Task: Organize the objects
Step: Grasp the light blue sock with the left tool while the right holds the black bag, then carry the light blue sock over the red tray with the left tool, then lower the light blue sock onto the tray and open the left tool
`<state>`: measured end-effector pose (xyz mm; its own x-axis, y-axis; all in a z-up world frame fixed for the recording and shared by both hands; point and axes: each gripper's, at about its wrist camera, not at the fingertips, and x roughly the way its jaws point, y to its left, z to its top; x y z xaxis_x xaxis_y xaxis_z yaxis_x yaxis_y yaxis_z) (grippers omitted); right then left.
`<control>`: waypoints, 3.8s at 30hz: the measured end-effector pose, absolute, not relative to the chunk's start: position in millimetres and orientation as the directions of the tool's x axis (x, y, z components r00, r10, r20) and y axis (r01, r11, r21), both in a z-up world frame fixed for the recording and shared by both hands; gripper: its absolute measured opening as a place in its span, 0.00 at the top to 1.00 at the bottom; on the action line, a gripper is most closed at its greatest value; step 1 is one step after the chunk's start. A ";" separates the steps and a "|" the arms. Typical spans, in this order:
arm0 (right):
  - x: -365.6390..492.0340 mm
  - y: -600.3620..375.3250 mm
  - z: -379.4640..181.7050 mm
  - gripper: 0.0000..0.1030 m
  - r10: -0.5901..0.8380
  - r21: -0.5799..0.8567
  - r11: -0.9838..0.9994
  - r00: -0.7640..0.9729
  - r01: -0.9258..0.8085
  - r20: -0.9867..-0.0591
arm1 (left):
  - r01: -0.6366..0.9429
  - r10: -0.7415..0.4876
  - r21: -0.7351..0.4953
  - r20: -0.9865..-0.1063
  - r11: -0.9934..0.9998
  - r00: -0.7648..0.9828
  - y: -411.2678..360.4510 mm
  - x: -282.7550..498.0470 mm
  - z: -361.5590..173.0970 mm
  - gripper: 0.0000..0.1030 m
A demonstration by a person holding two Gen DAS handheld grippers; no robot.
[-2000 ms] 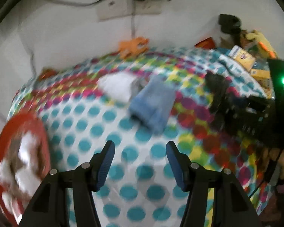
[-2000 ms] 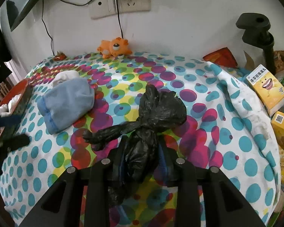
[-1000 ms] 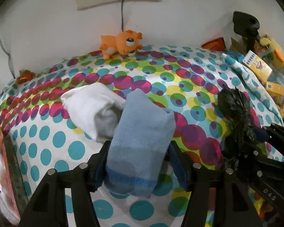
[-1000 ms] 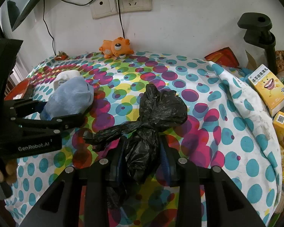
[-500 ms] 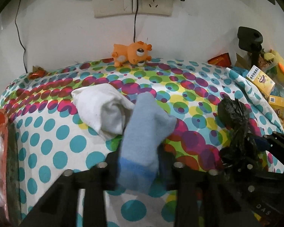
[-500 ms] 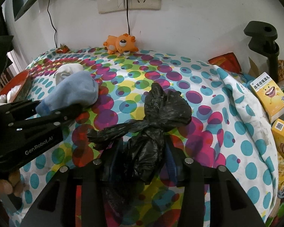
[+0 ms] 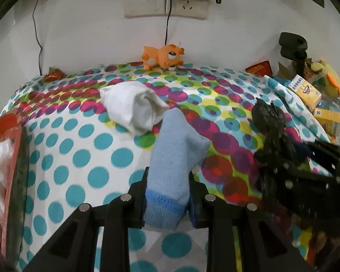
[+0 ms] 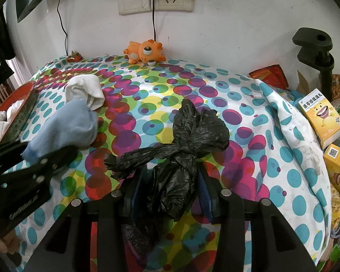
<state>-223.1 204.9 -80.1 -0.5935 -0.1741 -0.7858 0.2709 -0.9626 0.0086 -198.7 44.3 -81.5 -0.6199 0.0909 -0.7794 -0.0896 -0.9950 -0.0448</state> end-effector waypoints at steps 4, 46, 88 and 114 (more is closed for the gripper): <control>-223.1 205.0 -80.2 0.59 -0.173 0.007 -0.963 -0.594 0.271 -0.786 | -0.092 0.085 -0.035 -0.778 -0.995 -0.623 41.4 -184.9 -82.0 0.74; -223.3 204.3 -78.4 0.59 -0.170 0.005 -0.963 -0.594 0.268 -0.786 | 0.214 -0.147 0.007 -0.746 -0.977 -0.650 -69.3 -112.7 -30.2 0.74; -223.6 203.7 -78.7 0.59 -0.166 0.001 -0.964 -0.595 0.266 -0.786 | 0.479 -0.273 -0.049 -0.769 -0.876 -0.578 -199.6 -94.1 -32.7 0.74; -224.7 206.0 -79.1 0.56 -0.160 -0.002 -0.965 -0.596 0.263 -0.787 | 0.473 -0.321 0.055 -0.802 -0.880 -0.504 -245.6 -121.1 -42.8 0.71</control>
<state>-224.7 206.0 -79.1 -0.5961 -0.1605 -0.7867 0.2628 -0.9648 -0.0023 -121.1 -245.6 -42.8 -0.5039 -0.3206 -0.8020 0.4725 -0.8796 0.0548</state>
